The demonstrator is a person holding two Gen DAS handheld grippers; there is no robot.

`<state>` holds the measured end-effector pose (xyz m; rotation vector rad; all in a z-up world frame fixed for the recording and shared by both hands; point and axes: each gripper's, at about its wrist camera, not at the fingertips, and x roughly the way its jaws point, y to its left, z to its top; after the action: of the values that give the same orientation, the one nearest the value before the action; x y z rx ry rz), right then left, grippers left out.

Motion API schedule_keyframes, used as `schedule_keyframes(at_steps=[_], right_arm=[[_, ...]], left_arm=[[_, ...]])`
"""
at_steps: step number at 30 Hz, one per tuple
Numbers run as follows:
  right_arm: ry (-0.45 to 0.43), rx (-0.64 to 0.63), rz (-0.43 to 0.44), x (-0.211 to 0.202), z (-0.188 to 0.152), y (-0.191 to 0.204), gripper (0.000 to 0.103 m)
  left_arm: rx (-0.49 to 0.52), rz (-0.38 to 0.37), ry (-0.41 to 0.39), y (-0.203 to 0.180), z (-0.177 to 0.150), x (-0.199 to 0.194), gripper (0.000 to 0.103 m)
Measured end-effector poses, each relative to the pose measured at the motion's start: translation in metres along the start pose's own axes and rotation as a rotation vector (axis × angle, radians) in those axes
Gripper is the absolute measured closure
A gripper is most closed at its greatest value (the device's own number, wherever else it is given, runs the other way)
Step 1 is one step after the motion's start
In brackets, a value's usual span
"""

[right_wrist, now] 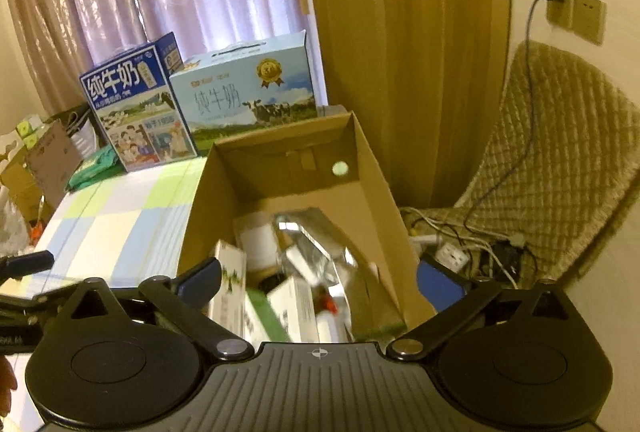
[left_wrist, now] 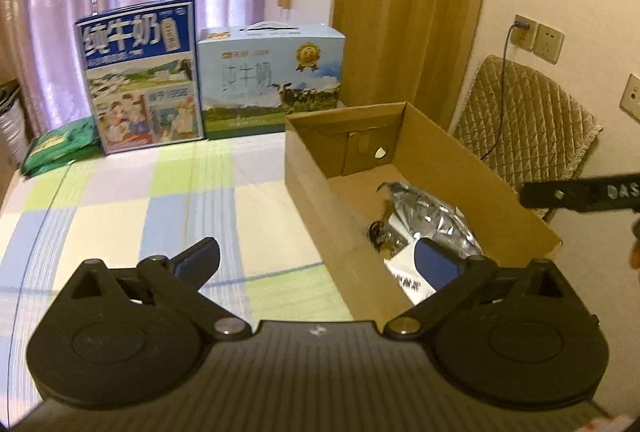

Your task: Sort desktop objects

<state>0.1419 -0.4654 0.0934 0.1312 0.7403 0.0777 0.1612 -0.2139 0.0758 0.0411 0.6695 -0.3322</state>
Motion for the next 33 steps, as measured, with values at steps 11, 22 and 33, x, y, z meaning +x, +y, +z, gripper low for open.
schedule_keyframes(at_steps=[11,22,33], right_arm=[[0.045,0.002,-0.042,-0.071,-0.05,0.012,0.002],[0.014,0.019,-0.07,-0.121,-0.08,0.032,0.002],[-0.018,0.036,-0.096,-0.157,-0.096,0.041,0.002]], left_arm=[[-0.057,0.003,0.052,-0.024,-0.039,-0.067,0.001],[-0.058,0.057,0.039,-0.029,-0.053,-0.126,0.001],[-0.055,0.046,0.009,-0.037,-0.056,-0.149,0.001]])
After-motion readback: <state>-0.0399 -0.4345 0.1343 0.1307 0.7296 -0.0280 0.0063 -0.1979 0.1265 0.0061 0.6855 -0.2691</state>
